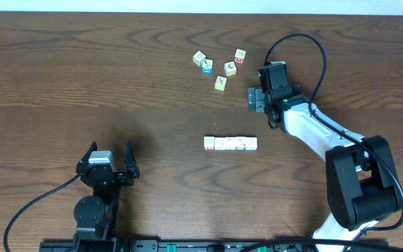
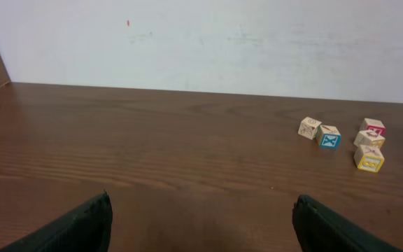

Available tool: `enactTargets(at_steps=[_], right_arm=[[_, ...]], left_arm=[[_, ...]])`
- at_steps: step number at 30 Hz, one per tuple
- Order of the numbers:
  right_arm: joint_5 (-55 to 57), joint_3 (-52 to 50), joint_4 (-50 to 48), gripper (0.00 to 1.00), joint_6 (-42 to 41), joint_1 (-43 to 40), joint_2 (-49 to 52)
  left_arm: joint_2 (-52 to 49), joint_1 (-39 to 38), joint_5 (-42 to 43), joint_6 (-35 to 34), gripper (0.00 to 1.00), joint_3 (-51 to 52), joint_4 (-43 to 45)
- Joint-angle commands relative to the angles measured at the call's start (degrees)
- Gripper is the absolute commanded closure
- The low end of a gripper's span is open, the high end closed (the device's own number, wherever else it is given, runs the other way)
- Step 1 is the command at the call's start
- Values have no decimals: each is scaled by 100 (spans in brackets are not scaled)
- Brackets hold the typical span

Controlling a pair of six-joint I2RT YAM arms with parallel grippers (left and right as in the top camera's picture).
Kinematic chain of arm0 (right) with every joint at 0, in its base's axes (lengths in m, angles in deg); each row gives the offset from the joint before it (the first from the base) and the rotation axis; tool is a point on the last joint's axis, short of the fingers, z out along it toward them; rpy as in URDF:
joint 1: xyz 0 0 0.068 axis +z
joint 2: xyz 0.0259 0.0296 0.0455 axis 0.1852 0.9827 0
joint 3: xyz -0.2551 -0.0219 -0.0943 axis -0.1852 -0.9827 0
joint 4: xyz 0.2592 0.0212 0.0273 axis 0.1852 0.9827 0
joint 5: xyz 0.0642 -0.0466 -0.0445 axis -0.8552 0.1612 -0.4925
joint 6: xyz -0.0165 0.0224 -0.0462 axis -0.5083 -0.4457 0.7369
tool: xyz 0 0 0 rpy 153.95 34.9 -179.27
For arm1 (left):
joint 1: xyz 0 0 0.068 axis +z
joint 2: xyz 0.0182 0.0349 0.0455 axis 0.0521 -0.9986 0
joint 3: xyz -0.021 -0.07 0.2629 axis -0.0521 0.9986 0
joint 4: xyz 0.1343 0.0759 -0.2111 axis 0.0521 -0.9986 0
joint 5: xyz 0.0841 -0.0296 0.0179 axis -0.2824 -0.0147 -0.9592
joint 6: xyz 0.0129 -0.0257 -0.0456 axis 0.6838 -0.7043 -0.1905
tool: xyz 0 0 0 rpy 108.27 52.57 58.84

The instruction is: Lift 5 blocks

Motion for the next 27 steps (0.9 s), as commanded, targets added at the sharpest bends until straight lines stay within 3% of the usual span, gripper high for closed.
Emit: enactTargets(at_steps=[1, 7, 21, 27], right_arm=[[-26, 44, 170, 1, 42, 37, -192], [-26, -70, 715, 1, 42, 39, -1386], [289, -1392, 476, 1, 339, -26, -5565], [-595, -2492, 240, 1, 413, -603, -7412]], left_arm=[[35, 28, -31, -28, 17, 50, -315], [35, 28, -31, -28, 17, 50, -315], [35, 28, -31, -28, 17, 50, -315], [35, 28, -31, -28, 17, 50, -315]])
